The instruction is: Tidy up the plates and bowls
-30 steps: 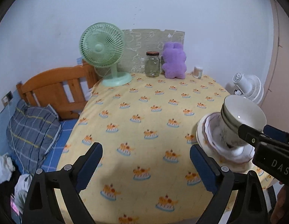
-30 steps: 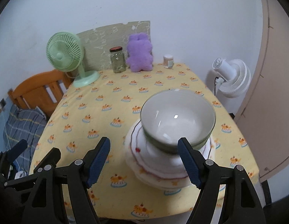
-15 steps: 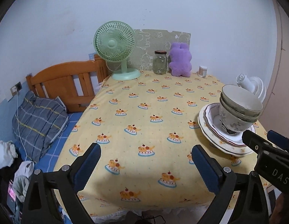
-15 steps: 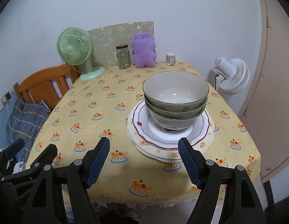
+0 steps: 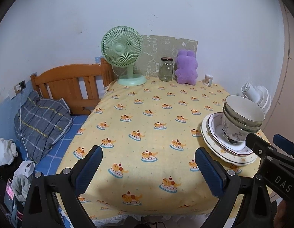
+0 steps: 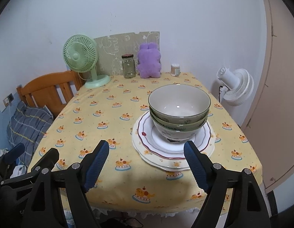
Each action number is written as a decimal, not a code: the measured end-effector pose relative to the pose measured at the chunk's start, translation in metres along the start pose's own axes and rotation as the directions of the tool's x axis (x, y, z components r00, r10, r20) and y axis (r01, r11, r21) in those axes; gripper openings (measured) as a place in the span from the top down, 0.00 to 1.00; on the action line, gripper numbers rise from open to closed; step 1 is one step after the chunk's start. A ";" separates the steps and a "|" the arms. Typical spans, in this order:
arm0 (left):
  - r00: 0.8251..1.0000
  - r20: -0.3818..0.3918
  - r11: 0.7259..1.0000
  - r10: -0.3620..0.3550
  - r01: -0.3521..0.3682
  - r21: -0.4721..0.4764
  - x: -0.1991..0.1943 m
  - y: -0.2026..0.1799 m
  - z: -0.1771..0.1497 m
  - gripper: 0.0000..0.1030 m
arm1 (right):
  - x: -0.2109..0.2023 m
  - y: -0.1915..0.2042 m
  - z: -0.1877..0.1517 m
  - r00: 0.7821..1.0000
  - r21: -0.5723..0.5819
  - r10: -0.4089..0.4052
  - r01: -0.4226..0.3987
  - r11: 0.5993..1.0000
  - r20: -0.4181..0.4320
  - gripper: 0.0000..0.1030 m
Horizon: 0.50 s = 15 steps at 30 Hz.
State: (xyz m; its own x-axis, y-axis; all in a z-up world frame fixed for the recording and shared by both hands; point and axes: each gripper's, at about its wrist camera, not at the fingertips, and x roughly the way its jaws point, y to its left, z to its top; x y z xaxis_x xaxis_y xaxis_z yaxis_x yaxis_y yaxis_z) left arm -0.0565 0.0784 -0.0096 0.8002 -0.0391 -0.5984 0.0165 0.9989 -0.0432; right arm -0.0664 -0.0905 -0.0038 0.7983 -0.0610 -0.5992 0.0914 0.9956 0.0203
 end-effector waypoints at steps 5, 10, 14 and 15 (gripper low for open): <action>1.000 0.010 1.000 -0.001 0.001 -0.002 0.000 0.000 0.002 0.04 | 0.000 -0.002 0.002 1.000 0.009 -0.007 0.007 1.000 0.016 0.15; 1.000 0.014 1.000 -0.004 0.004 -0.010 0.000 0.001 0.005 0.04 | -0.001 -0.001 0.004 1.000 0.007 -0.009 0.009 1.000 0.025 0.15; 1.000 0.026 1.000 0.005 -0.005 -0.003 -0.001 -0.001 0.007 0.03 | -0.002 -0.001 0.005 0.999 0.008 -0.014 0.014 1.000 0.030 0.15; 1.000 0.027 1.000 0.003 -0.003 -0.002 -0.002 -0.001 0.007 0.03 | -0.001 -0.002 0.006 1.000 0.011 -0.014 0.014 1.000 0.028 0.15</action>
State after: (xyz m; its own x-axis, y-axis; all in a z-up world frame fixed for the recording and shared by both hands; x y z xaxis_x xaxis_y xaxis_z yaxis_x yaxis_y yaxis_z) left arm -0.0537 0.0778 -0.0026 0.8164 -0.0357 -0.5763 0.0134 0.9990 -0.0429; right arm -0.0642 -0.0924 0.0016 0.8130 -0.0772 -0.5771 0.1092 0.9938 0.0210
